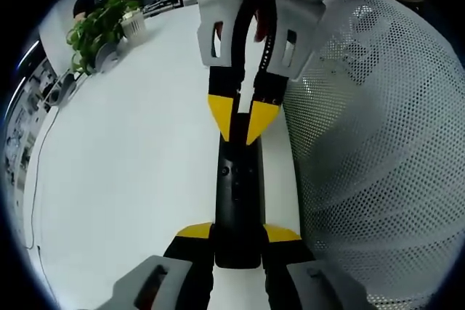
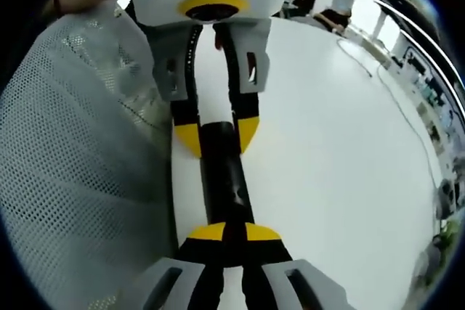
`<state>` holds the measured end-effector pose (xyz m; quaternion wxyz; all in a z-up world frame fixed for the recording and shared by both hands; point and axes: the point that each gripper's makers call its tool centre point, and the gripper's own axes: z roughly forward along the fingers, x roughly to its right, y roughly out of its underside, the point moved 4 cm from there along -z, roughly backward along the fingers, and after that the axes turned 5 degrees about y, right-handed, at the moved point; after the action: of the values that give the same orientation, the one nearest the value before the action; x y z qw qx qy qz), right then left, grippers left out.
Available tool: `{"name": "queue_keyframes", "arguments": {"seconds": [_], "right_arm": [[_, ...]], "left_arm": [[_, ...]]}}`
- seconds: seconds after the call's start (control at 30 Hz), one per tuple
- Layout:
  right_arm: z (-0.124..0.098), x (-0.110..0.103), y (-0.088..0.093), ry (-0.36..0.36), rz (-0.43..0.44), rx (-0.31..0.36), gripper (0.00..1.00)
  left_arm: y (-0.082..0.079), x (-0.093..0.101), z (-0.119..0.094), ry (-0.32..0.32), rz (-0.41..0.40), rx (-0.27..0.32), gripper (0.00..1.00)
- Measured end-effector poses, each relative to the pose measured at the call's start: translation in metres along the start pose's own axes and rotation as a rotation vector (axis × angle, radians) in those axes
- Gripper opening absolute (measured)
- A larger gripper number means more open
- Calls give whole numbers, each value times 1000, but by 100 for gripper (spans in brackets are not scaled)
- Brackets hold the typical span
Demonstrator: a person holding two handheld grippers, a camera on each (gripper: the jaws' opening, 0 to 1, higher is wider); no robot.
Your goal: Press the specified remote control buttons in sequence, fully releasing each button before pressing the next.
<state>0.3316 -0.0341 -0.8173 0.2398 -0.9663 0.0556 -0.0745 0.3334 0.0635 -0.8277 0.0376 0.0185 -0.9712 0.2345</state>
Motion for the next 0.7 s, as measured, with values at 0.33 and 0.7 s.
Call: {"name": "queue_keyframes", "arguments": {"seconds": [0.33,0.7], "right_arm": [[2,0,-6,-13,5,16,5],[4,0,-8,-21,-4,-12,4]], "left_arm": [[0,1,0,-4,-7,5,25],[0,1,-1,0,-1,3,25]]}}
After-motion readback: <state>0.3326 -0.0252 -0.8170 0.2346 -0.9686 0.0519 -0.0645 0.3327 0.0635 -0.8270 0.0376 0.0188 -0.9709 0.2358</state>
